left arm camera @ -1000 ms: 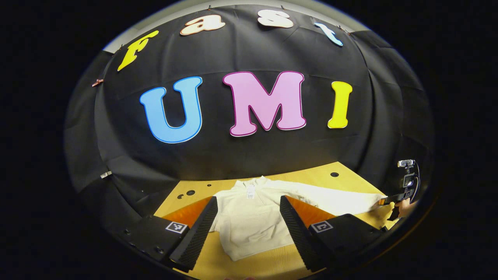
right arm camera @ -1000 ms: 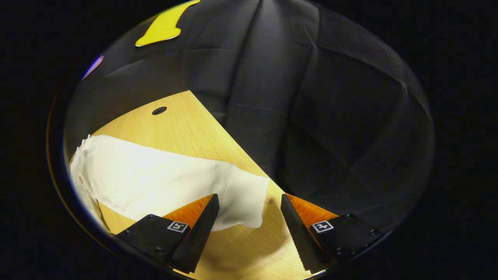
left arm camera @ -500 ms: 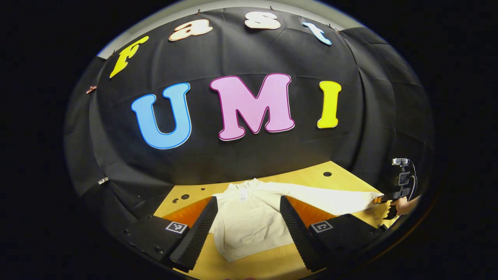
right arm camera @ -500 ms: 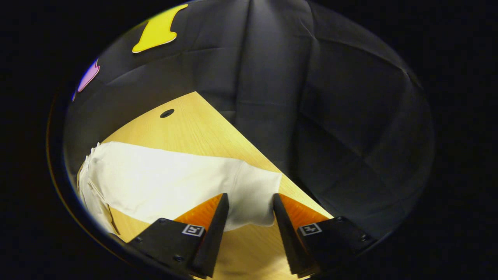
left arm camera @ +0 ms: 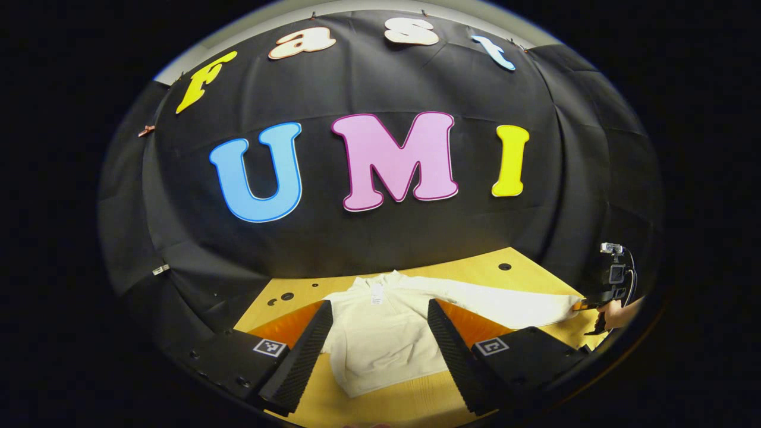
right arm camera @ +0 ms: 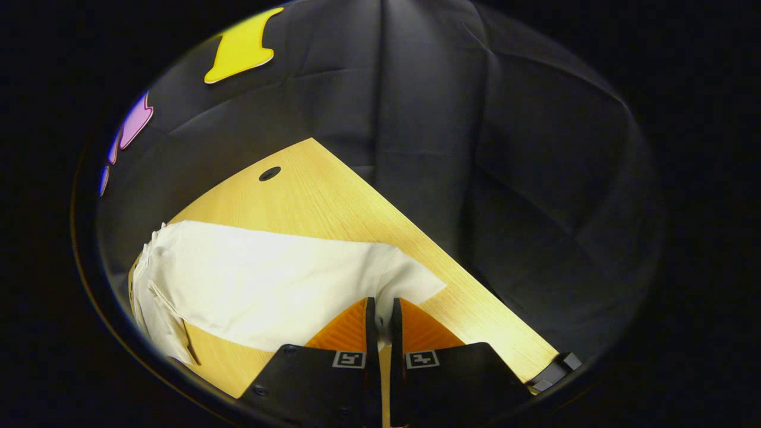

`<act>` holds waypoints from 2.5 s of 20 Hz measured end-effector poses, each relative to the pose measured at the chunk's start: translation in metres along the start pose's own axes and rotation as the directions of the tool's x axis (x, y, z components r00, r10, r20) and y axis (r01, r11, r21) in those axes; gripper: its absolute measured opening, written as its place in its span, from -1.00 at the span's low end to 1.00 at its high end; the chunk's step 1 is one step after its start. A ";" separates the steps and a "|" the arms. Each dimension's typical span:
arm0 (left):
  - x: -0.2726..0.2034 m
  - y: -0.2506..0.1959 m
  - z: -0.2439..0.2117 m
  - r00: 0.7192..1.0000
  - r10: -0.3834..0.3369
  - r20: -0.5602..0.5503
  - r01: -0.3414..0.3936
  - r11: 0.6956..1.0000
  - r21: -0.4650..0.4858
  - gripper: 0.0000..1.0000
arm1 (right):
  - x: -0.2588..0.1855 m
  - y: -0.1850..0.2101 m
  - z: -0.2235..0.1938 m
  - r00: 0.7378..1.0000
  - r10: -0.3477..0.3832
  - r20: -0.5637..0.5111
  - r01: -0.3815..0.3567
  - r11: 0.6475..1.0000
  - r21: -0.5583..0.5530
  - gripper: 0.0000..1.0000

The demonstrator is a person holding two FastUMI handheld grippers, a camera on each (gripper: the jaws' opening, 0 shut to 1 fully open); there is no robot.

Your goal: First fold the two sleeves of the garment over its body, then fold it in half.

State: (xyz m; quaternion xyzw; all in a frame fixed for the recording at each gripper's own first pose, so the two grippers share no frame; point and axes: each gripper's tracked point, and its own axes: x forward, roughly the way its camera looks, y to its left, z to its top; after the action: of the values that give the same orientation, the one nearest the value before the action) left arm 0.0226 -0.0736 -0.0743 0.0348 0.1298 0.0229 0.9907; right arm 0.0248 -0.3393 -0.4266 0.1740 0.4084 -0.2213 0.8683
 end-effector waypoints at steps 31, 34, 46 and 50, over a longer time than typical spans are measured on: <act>-0.030 0.193 -0.052 0.965 0.259 -0.030 -0.258 0.930 -0.262 0.98 | -0.160 0.479 0.117 0.825 0.549 0.136 -0.406 0.742 -0.534 -0.82; -0.035 0.217 -0.061 0.954 0.297 -0.046 -0.298 0.914 -0.277 0.98 | -0.166 0.541 0.093 0.798 0.594 0.098 -0.447 0.694 -0.565 -0.82; -0.035 0.294 -0.114 0.902 0.410 -0.132 -0.430 0.845 -0.319 0.94 | -0.153 0.727 -0.044 0.744 0.664 -0.070 -0.537 0.532 -0.655 -0.82; -0.030 0.296 -0.129 0.899 0.410 -0.154 -0.438 0.844 -0.310 0.94 | -0.137 0.757 -0.092 0.753 0.646 -0.129 -0.547 0.504 -0.668 -0.75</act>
State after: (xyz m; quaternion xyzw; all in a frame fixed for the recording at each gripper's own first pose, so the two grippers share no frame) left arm -0.0507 0.2281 -0.1687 -0.1084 0.1532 0.2646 0.9459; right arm 0.2873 0.3756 -0.2828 -0.0357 0.3128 0.2430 0.9175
